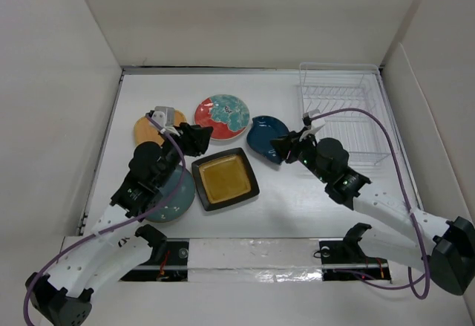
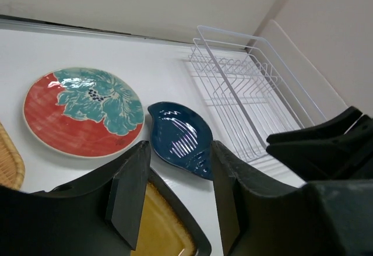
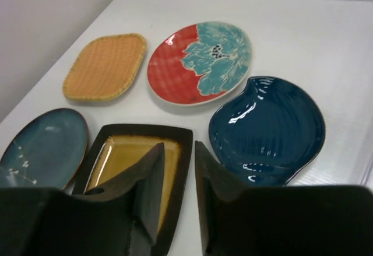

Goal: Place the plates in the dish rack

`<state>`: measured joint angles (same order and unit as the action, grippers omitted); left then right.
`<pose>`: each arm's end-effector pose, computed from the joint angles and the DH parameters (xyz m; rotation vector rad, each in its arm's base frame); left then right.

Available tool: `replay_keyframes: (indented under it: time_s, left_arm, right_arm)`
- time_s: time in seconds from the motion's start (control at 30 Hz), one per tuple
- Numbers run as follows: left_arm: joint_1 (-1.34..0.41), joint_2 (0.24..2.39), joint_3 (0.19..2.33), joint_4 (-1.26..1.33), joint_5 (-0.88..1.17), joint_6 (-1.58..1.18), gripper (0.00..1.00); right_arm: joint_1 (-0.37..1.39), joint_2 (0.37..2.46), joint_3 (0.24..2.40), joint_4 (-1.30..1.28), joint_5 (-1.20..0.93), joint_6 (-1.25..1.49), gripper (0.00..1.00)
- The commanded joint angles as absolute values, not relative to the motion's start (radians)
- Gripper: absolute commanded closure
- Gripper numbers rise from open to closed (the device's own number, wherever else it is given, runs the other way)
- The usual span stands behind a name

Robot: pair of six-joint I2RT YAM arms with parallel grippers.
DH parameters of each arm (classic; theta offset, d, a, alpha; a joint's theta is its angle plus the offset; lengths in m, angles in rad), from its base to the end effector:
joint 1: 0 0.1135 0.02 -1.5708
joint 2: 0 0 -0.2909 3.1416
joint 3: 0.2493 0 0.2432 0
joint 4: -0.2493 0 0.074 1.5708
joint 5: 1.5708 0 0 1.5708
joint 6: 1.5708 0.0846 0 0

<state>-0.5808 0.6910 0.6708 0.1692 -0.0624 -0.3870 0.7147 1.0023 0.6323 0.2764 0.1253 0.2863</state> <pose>0.1612 -0.0995 0.3776 0.0889 1.4625 -0.7507 0.2049 0.1638 0.3146 -0.2669 1.6843 0.6502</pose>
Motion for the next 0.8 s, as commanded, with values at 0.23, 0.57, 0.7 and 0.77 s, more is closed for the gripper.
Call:
replay_keyframes:
  time_s: [0.23, 0.57, 0.7, 0.77]
  left_arm:
    - [-0.578, 0.715, 0.719, 0.221, -0.182, -0.360, 0.65]
    - [-0.284, 0.890, 0.819, 0.120, 0.070, -0.488, 1.00]
    - [-0.120, 0.943, 0.816, 0.092, 0.126, -0.505, 1.00]
    - [-0.097, 0.948, 0.802, 0.089, 0.111, -0.503, 1.00]
  right_arm:
    - [0.727, 1.058, 0.540, 0.512, -0.173, 0.433, 0.51]
    - [0.736, 0.993, 0.523, 0.511, -0.266, 0.437, 1.00]
    - [0.736, 0.948, 0.532, 0.436, -0.186, 0.414, 1.00]
    - [0.736, 0.948, 0.537, 0.426, -0.183, 0.414, 1.00]
